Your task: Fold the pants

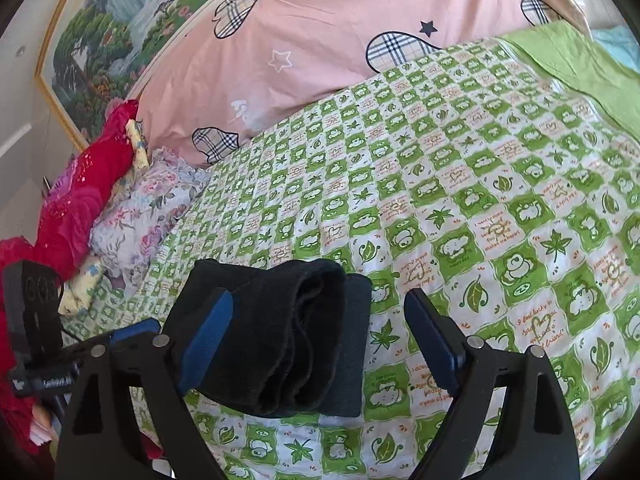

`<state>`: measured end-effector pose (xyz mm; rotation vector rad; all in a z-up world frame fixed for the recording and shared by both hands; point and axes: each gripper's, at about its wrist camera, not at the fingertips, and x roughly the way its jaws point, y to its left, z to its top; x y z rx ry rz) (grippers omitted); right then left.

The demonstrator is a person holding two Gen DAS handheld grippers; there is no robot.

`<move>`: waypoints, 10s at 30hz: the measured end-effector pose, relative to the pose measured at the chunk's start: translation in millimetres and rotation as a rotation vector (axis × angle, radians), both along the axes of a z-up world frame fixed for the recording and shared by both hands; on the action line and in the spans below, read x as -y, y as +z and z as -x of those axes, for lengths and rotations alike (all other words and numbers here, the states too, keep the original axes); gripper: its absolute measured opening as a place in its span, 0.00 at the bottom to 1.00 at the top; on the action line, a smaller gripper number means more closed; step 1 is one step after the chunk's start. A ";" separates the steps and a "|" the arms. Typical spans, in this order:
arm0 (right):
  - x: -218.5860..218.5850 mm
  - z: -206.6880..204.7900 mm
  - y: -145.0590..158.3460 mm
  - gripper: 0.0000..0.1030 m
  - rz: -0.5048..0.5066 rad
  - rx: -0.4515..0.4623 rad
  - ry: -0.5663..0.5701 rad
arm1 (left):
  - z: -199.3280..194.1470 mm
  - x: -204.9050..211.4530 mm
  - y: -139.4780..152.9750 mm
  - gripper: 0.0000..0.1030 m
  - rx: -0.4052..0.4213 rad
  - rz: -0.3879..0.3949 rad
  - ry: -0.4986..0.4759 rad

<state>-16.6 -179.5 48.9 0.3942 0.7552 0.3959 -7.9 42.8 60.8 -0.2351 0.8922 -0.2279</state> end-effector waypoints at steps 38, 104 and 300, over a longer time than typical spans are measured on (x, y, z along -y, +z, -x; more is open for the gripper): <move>-53.3 -17.2 -36.1 0.91 0.267 -0.082 -0.006 | -79.2 -44.4 -42.7 0.77 -0.129 -0.189 0.163; -41.0 -60.1 -34.5 0.47 -0.167 -0.086 0.200 | -43.5 -78.4 -24.1 0.30 -0.051 0.019 0.175; -152.2 -48.4 -25.0 0.99 0.260 0.203 0.375 | -7.8 -66.5 -44.5 0.83 0.060 -0.385 0.365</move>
